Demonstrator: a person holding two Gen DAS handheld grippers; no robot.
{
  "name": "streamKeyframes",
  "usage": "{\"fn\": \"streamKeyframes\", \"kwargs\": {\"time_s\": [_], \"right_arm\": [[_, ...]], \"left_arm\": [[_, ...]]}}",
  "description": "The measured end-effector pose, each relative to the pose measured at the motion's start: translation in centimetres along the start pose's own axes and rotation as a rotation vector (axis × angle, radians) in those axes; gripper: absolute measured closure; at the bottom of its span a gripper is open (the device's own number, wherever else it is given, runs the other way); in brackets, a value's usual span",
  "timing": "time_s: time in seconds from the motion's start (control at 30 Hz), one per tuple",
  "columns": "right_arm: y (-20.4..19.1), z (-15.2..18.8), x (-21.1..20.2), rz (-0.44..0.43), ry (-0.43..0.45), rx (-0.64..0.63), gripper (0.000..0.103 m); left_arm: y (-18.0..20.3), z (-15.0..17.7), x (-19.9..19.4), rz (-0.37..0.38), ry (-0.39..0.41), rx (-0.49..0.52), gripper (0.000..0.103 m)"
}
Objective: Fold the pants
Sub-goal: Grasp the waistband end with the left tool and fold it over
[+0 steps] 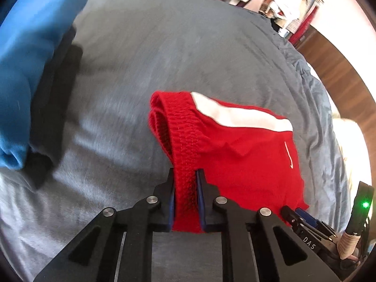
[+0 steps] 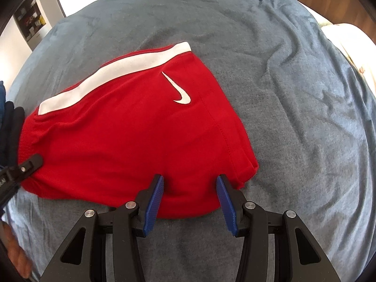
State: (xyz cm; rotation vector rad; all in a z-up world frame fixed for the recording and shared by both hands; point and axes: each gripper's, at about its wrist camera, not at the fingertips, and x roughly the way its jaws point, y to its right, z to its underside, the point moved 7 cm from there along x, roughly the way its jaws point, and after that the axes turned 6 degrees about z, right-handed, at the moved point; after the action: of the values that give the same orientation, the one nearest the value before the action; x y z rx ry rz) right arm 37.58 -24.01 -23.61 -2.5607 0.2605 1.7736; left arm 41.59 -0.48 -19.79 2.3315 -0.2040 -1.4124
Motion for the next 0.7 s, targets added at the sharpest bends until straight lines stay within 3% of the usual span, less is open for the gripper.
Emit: {"fn": "streamKeyframes", "kwargs": {"time_s": [0.33,0.53,0.7], "right_arm": [[1.4,-0.8,-2.5,-0.044,0.064,0.029,0.055],[2.8,-2.6,-4.1,-0.074,0.132,0.028,0.055],[4.6,-3.8,-3.4,-0.101,0.136,0.036,0.055]], "left_arm": [[7.3,-1.9,-0.7,-0.089,0.041,0.233,0.087],[12.5,-1.6,1.0,-0.040,0.030,0.340,0.087],[16.0,-0.9,3.1,-0.011,-0.003,0.401,0.087]]}}
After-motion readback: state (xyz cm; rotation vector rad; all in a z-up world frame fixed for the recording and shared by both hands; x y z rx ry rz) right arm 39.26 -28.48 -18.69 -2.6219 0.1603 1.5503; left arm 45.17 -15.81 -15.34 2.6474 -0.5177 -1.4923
